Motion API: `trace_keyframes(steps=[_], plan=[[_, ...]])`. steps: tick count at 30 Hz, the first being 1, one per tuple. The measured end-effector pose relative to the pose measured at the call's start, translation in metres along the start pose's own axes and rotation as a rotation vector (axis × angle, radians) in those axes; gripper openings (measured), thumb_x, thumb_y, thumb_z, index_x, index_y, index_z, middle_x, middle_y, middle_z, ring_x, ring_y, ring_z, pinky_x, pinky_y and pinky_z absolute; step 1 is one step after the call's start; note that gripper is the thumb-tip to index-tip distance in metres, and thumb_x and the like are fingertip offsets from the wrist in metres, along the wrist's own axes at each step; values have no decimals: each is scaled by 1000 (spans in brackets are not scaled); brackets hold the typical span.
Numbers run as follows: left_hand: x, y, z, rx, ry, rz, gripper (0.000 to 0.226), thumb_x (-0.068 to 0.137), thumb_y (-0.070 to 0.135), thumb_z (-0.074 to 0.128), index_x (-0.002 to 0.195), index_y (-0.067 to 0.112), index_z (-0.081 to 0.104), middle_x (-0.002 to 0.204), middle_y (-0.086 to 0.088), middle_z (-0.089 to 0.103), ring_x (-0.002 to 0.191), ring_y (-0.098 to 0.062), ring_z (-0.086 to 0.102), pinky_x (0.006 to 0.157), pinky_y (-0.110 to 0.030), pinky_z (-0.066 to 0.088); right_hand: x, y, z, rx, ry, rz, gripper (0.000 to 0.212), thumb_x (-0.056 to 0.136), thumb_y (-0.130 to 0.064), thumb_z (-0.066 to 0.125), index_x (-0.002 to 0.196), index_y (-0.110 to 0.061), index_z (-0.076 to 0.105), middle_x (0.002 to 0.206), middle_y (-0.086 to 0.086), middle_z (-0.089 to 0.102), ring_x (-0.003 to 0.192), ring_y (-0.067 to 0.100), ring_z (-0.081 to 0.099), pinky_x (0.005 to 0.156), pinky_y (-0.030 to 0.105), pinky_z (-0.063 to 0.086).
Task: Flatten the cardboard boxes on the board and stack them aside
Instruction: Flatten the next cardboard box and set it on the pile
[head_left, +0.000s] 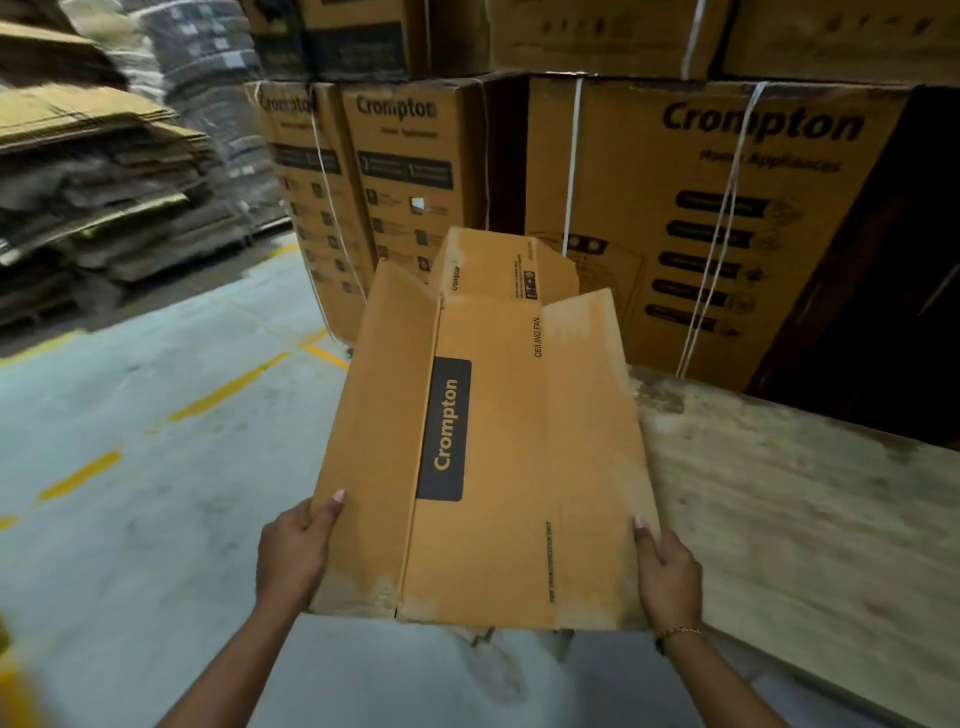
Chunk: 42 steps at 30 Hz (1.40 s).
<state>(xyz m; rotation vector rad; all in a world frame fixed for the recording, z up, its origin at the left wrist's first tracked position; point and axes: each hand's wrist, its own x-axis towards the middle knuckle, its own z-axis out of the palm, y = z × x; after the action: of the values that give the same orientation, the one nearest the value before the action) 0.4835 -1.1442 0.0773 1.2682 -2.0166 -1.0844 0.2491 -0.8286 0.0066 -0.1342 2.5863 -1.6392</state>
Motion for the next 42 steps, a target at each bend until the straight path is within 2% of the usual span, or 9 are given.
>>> trace_keyframes(steps=[11, 16, 19, 22, 26, 29, 31, 37, 42], plan=[[136, -73, -5, 52, -94, -104, 44, 98, 50, 52, 99, 10, 72, 92, -12, 69, 84, -32, 63, 75, -44, 50, 28, -14, 139, -100, -57, 101, 58, 93, -63, 44, 114, -16, 69, 103, 7, 72, 91, 25, 64, 78, 33, 49], [203, -105, 7, 136, -143, -176, 49, 97, 55, 49, 90, 12, 71, 90, -11, 67, 81, -30, 61, 73, -44, 48, 47, -14, 200, -137, -100, 203, 40, 99, -41, 51, 116, -10, 70, 113, 14, 72, 103, 33, 64, 79, 32, 43], [242, -122, 20, 196, -208, -200, 49, 98, 54, 48, 89, 11, 70, 90, -11, 66, 80, -30, 59, 73, -44, 47, 57, -12, 233, -209, -113, 278, 42, 98, -44, 50, 106, -8, 71, 103, 17, 72, 96, 35, 65, 74, 32, 42], [283, -136, 39, 241, -303, -213, 50, 98, 53, 49, 85, 9, 70, 86, -11, 67, 77, -29, 60, 72, -44, 48, 68, -6, 263, -310, -86, 357, 62, 90, -63, 39, 92, -10, 69, 82, 15, 68, 77, 30, 61, 74, 39, 51], [353, -148, 79, 299, -427, -206, 55, 96, 58, 50, 79, 9, 68, 79, -9, 68, 72, -26, 62, 67, -41, 49, 89, -1, 306, -316, -13, 462, 81, 82, -83, 29, 82, -10, 65, 69, 9, 61, 69, 28, 60, 70, 39, 50], [413, -158, 119, 337, -528, -215, 52, 94, 62, 50, 90, 14, 69, 87, -8, 69, 76, -25, 62, 68, -38, 47, 107, 17, 343, -241, 68, 596, 76, 88, -72, 44, 110, -3, 69, 102, 20, 69, 99, 39, 62, 86, 46, 48], [453, -170, 149, 367, -570, -188, 56, 94, 64, 49, 100, 14, 72, 93, -9, 71, 79, -27, 63, 73, -39, 50, 120, 37, 371, -274, 79, 641, 90, 79, -85, 36, 114, -8, 68, 105, 18, 69, 98, 39, 62, 86, 50, 49], [532, -239, 234, 444, -623, -81, 65, 94, 68, 42, 109, 12, 71, 101, -12, 73, 84, -32, 66, 79, -42, 54, 152, 101, 458, -312, 123, 774, 56, 98, -52, 45, 118, -4, 67, 105, 23, 68, 96, 40, 63, 81, 43, 49], [558, -331, 299, 543, -648, -101, 61, 96, 61, 44, 106, 7, 71, 103, -20, 71, 92, -39, 64, 78, -41, 47, 167, 183, 522, -345, 88, 858, 49, 100, -48, 45, 114, -7, 69, 111, 22, 67, 101, 39, 63, 83, 42, 49]])
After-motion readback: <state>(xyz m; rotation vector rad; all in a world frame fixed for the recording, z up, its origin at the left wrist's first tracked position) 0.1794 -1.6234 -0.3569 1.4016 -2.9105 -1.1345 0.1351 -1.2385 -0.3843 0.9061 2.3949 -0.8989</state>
